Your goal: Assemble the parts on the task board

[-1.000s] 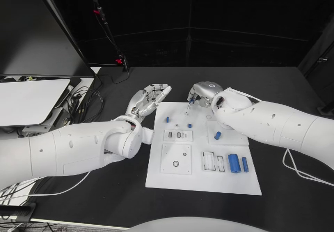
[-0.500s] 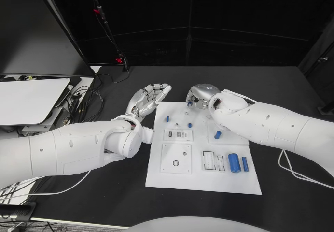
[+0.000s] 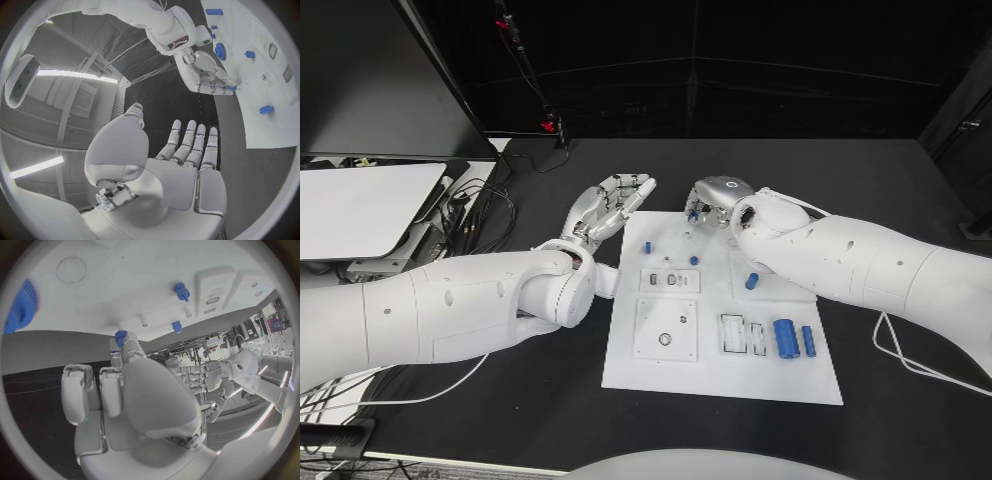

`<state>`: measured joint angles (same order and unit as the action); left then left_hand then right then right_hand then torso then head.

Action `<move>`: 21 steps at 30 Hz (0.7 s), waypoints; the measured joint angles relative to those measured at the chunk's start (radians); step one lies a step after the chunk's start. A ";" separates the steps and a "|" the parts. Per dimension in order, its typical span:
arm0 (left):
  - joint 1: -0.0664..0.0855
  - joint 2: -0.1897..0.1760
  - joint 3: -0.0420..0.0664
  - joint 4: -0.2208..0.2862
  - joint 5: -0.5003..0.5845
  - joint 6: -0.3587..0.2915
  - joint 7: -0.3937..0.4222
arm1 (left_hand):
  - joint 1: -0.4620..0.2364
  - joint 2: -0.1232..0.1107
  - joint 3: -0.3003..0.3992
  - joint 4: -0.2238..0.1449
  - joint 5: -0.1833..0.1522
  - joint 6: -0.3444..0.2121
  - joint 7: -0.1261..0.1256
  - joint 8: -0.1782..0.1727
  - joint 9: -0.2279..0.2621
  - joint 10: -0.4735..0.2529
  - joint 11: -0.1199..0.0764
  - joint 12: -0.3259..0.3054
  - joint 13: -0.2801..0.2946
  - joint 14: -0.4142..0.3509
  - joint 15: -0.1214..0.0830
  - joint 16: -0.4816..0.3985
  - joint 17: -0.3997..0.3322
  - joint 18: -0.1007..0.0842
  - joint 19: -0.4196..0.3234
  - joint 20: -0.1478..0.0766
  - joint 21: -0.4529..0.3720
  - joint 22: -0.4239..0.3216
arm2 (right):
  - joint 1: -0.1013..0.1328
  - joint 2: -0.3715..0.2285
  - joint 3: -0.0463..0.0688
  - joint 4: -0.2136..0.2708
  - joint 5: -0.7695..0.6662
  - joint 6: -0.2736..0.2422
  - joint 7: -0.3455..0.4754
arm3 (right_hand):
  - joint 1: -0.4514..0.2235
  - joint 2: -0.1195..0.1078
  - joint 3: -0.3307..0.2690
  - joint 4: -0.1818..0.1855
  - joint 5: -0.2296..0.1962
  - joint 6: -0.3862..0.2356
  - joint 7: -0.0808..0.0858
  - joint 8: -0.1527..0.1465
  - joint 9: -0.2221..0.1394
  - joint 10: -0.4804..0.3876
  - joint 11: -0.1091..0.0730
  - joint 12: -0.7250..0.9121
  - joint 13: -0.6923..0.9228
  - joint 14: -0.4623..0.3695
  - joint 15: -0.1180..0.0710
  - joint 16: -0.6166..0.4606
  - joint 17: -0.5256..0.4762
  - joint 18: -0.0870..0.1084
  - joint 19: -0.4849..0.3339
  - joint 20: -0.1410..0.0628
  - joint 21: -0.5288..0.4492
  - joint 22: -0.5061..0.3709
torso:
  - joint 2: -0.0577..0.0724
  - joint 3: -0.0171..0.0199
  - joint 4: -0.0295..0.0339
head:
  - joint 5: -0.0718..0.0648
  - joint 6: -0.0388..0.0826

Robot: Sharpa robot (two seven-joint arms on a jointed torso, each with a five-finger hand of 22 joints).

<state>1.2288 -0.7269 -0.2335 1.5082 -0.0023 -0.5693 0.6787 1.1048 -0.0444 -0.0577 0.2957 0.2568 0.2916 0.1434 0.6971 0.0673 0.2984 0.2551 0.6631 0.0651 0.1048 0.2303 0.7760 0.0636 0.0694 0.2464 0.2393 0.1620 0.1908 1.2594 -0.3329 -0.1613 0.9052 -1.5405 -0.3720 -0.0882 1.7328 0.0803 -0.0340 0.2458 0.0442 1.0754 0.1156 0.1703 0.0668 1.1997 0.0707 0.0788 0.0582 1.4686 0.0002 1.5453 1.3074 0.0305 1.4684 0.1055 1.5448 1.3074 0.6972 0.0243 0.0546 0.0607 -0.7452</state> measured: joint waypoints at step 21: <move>0.000 0.001 0.000 -0.003 0.000 0.002 0.000 | 0.004 0.004 0.003 -0.003 0.000 0.000 0.000 0.000 0.000 0.004 0.004 0.000 0.000 0.000 0.000 0.000 0.000 0.000 0.000 0.000 0.000 0.000 | -0.002 0.008 0.000 -0.006 0.000 0.004 -0.021 | -0.010 -0.020 0.007 0.026 0.005 -0.059 -0.012 -0.056 -0.003 -0.082 0.028 -0.017 0.002 -0.004 0.021 0.000 0.000 0.000 -0.001 0.020 0.000 0.000 | 0.000 -0.0004 -0.0006 | 0.000 -0.004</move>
<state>1.2288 -0.7260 -0.2336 1.5055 -0.0024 -0.5670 0.6787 1.1088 -0.0404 -0.0550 0.2930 0.2568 0.2916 0.1434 0.6971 0.0673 0.3020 0.2587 0.6631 0.0650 0.1048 0.2303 0.7759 0.0636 0.0693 0.2464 0.2393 0.1620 0.1908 1.2574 -0.3249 -0.1617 0.8989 -1.5400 -0.3683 -0.1090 1.7232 0.0600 -0.0271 0.2719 0.0496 1.0162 0.1032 0.1146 0.0638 1.1173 0.0983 0.0618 0.0601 1.4650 0.0216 1.5452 1.3073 0.0306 1.4670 0.1256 1.5448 1.3073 0.6973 0.0239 0.0541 0.0609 -0.7493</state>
